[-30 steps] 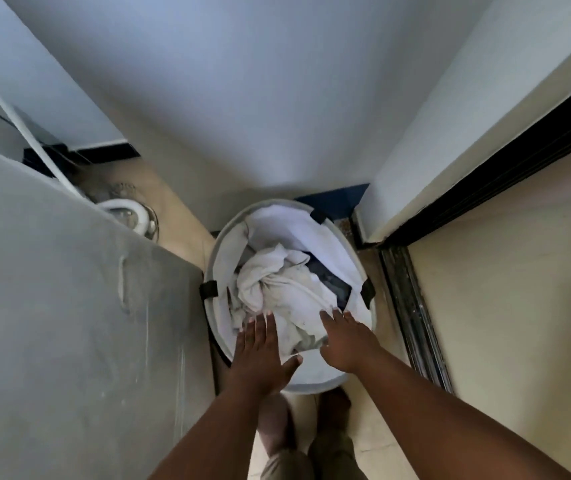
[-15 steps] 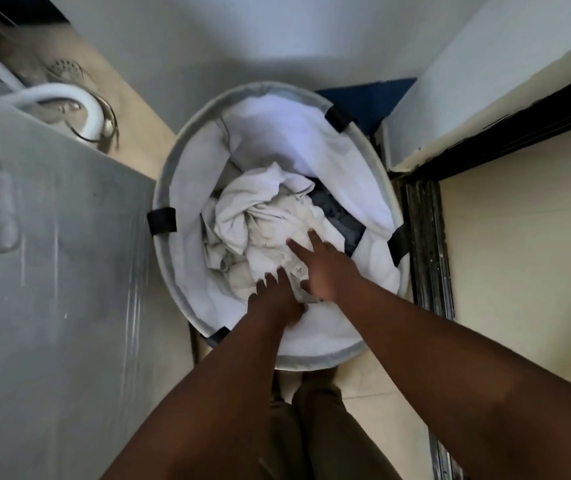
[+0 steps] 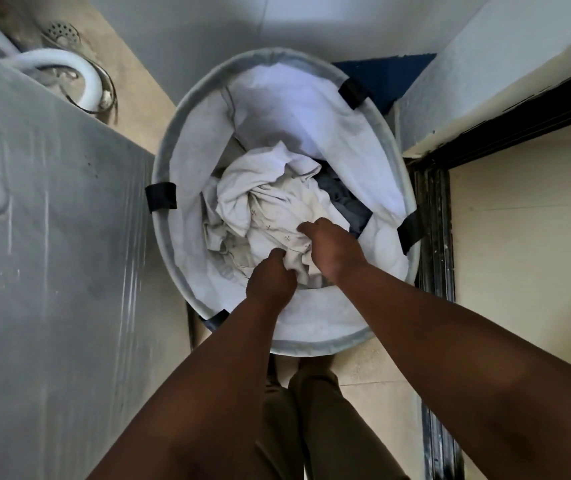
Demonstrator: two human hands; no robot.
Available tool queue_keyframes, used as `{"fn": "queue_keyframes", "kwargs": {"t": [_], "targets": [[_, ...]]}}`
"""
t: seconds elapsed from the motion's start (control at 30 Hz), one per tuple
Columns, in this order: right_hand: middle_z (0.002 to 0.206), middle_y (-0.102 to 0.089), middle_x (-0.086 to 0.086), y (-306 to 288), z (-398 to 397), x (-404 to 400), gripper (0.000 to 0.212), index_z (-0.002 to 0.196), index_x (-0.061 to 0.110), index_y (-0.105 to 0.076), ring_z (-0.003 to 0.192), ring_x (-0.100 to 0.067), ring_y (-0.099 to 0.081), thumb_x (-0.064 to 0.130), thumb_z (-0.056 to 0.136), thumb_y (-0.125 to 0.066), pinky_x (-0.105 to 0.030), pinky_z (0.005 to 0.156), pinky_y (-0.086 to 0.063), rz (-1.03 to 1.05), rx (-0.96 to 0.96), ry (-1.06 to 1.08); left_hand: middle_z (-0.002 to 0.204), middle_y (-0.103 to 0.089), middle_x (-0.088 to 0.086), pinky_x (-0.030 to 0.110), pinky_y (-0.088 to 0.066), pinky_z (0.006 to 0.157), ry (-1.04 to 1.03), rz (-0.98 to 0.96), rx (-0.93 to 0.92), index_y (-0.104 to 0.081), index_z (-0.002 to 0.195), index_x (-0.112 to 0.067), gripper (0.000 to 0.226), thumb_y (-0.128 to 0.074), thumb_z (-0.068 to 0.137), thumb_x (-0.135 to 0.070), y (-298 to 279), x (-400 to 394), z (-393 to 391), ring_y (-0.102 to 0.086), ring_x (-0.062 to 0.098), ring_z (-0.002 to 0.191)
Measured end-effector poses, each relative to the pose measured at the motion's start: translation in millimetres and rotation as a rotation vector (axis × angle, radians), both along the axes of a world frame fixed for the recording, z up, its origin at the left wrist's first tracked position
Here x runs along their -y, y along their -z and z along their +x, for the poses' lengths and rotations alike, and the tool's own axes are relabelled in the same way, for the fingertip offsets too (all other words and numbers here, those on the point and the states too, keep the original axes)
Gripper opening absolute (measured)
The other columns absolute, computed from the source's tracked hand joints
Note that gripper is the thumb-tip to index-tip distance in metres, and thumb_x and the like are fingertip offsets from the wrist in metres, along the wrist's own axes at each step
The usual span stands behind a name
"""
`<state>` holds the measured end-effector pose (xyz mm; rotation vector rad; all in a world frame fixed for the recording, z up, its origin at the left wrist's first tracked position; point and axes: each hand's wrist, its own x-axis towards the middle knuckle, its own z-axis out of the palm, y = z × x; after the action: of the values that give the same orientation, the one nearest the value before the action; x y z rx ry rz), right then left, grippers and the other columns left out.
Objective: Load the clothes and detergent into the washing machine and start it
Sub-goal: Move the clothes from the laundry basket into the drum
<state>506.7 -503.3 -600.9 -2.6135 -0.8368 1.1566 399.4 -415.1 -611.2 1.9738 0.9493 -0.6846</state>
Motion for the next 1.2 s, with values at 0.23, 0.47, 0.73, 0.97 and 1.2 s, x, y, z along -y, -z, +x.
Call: {"fn": "queue_keyframes", "kwargs": {"t": [0.23, 0.47, 0.73, 0.97, 1.2], "targets": [[0.114, -0.054, -0.011, -44.5, -5.4, 2.5, 0.048, 0.136, 0.024, -0.049, 0.108, -0.031, -0.056, 0.010, 0.090, -0.044, -0.044, 0.089, -0.049, 0.040, 0.000, 0.064, 0.101, -0.065, 0.016, 0.036, -0.044, 0.079, 0.103, 0.082, 0.029, -0.064, 0.100, -0.009, 0.023, -0.046, 0.089, -0.018, -34.0, -11.4, -7.9, -0.059, 0.035, 0.099], [0.134, -0.049, -0.010, -121.0, -10.5, 3.0, 0.056, 0.146, 0.019, -0.037, 0.123, -0.027, -0.051, 0.002, 0.093, -0.044, -0.037, 0.096, -0.047, 0.016, 0.021, 0.138, 0.105, -0.065, 0.017, 0.032, -0.042, 0.085, 0.119, 0.142, 0.183, -0.066, 0.115, -0.010, 0.035, -0.047, 0.088, -0.023, -113.2, -25.8, -13.3, -0.059, 0.031, 0.102], [0.137, -0.052, -0.007, -252.6, -8.8, 3.3, 0.042, 0.133, 0.015, -0.056, 0.124, -0.024, -0.052, 0.004, 0.095, -0.042, -0.027, 0.100, -0.039, 0.131, 0.071, 0.222, 0.111, -0.057, 0.010, 0.034, -0.047, 0.088, 0.230, 0.196, 0.241, -0.065, 0.117, -0.015, 0.031, -0.050, 0.090, -0.020, -246.8, -52.3, -4.7, -0.056, 0.027, 0.106], [0.131, -0.057, -0.008, -380.0, -4.3, -8.6, 0.036, 0.125, 0.015, -0.063, 0.119, -0.025, -0.055, 0.006, 0.094, -0.046, -0.028, 0.100, -0.041, 0.292, 0.144, 0.174, 0.118, -0.058, 0.010, 0.030, -0.044, 0.091, 0.318, 0.316, 0.331, -0.064, 0.119, -0.017, 0.030, -0.051, 0.092, -0.025, -384.3, -90.8, -1.0, -0.053, 0.027, 0.113], [0.120, -0.066, -0.002, -513.1, 1.6, -41.9, 0.027, 0.116, 0.019, -0.067, 0.111, -0.021, -0.059, 0.015, 0.092, -0.055, -0.023, 0.087, -0.041, 0.454, 0.267, 0.051, 0.115, -0.057, 0.004, 0.027, -0.043, 0.083, 0.258, 0.475, 0.433, -0.065, 0.114, -0.023, 0.027, -0.052, 0.092, -0.031, -514.9, -119.9, -16.3, -0.056, 0.023, 0.108]]}}
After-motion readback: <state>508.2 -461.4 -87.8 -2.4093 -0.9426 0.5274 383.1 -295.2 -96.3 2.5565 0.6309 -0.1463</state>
